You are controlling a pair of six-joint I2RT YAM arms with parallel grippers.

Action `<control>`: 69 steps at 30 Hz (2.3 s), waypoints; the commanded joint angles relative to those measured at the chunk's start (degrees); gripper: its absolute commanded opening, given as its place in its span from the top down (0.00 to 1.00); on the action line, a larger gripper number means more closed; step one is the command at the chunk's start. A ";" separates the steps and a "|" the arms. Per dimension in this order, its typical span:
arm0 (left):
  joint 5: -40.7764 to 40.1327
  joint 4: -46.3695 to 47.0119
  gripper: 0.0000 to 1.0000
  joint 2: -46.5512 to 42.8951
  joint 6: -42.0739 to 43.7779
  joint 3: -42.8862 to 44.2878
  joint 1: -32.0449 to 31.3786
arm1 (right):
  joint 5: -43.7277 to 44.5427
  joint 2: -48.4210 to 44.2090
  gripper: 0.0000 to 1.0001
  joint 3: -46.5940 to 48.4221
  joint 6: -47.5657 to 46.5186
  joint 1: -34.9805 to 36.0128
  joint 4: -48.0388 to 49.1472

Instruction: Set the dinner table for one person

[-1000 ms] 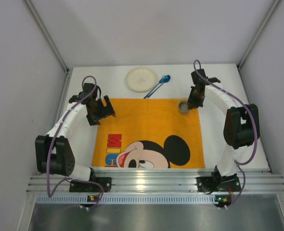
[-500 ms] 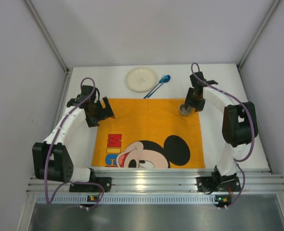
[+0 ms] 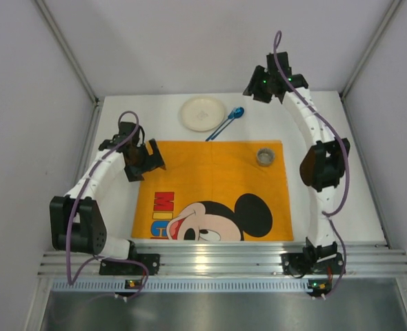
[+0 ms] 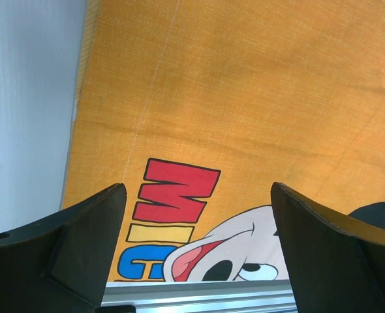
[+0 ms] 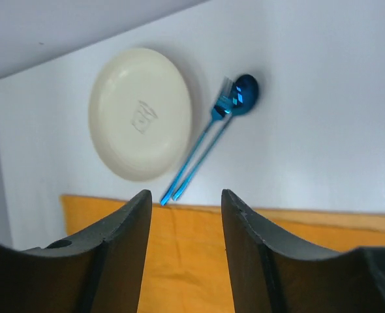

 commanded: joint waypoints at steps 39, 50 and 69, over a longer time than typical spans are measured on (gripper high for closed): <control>-1.59 -0.37 0.04 10.48 0.44 9.68 0.33 | -8.33 32.22 0.78 14.72 27.23 3.28 13.32; -2.29 -0.73 0.04 11.19 0.97 10.12 0.33 | -7.89 34.07 0.78 17.10 26.52 4.59 14.19; -3.34 -1.87 0.04 9.17 1.67 10.38 0.77 | -10.88 33.37 1.00 18.06 24.68 6.62 19.45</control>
